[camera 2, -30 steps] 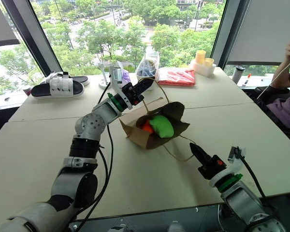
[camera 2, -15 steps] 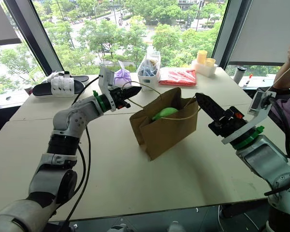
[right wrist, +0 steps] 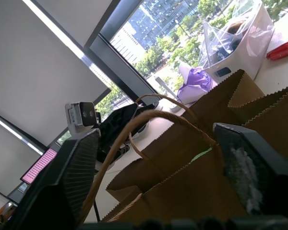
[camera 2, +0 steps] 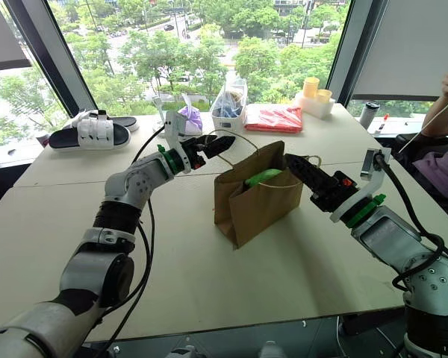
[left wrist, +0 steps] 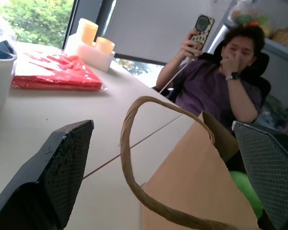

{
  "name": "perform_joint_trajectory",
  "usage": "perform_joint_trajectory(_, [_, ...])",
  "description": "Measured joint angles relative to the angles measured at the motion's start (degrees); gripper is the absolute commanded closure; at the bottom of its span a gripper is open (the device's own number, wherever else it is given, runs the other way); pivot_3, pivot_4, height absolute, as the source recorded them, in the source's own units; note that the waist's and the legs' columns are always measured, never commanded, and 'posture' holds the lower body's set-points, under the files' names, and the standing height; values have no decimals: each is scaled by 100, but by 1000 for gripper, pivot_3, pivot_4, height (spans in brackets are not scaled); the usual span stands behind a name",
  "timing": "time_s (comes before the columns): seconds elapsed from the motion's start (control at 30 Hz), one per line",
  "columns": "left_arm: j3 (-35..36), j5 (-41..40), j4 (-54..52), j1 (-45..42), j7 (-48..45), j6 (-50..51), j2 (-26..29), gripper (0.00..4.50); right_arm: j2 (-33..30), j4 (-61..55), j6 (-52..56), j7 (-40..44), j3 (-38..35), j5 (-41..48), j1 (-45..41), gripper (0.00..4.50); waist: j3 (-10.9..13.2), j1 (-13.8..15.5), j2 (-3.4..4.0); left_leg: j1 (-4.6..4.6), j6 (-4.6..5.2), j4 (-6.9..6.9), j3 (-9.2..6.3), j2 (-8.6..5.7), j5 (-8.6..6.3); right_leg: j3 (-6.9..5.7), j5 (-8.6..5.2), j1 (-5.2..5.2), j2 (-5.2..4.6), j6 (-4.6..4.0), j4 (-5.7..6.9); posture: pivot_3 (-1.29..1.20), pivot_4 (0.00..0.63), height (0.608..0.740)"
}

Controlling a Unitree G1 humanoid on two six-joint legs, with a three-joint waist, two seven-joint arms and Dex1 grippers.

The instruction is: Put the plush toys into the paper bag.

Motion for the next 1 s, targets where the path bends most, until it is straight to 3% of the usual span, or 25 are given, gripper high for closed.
perform_joint_trajectory(0.1, [46,-200,-43,-5,-333,211,109,0,-11,-99,0,137,-214,159,116,39,0,1,0,0,1,-1,-1,0,0,-1,0,0,0,0,1,0,150,740])
perform_joint_trajectory(0.3, [306,-669,-199,270,-1188,1059,867,0,52,-572,-12,847,-714,571,967,39,0,-30,1,4,5,-1,0,2,-3,-1,0,-1,2,0,6,0,150,740])
perform_joint_trajectory(0.47, [348,-785,-499,812,-1813,1400,1515,0,54,-855,30,1097,-565,259,1672,39,-1,-25,2,6,4,0,0,3,-2,0,0,-1,2,0,9,0,150,740])
perform_joint_trajectory(0.57, [173,-546,-784,1280,-1982,1228,1788,0,46,-907,136,1070,-27,-318,1743,929,-2,-21,4,9,3,0,1,4,-2,2,0,-2,1,0,11,0,150,740])
perform_joint_trajectory(0.73, [-206,-221,-1666,2148,-1960,996,1886,0,71,-816,139,1106,662,-1308,1406,3627,-1,36,1,1,0,2,-3,5,0,4,0,-2,-1,0,5,0,150,740])
perform_joint_trajectory(0.8, [-254,-220,-1989,2255,-1917,972,1855,0,115,-702,143,1198,862,-1563,1257,4431,0,66,1,2,0,2,-2,5,0,5,0,-2,-2,-1,3,0,150,740])
perform_joint_trajectory(1.0, [-594,-205,-2646,2362,-1758,798,1386,0,305,-172,234,1428,1398,-2196,630,4431,-1,112,1,2,0,2,0,3,0,5,0,-2,-2,-1,2,0,150,740])
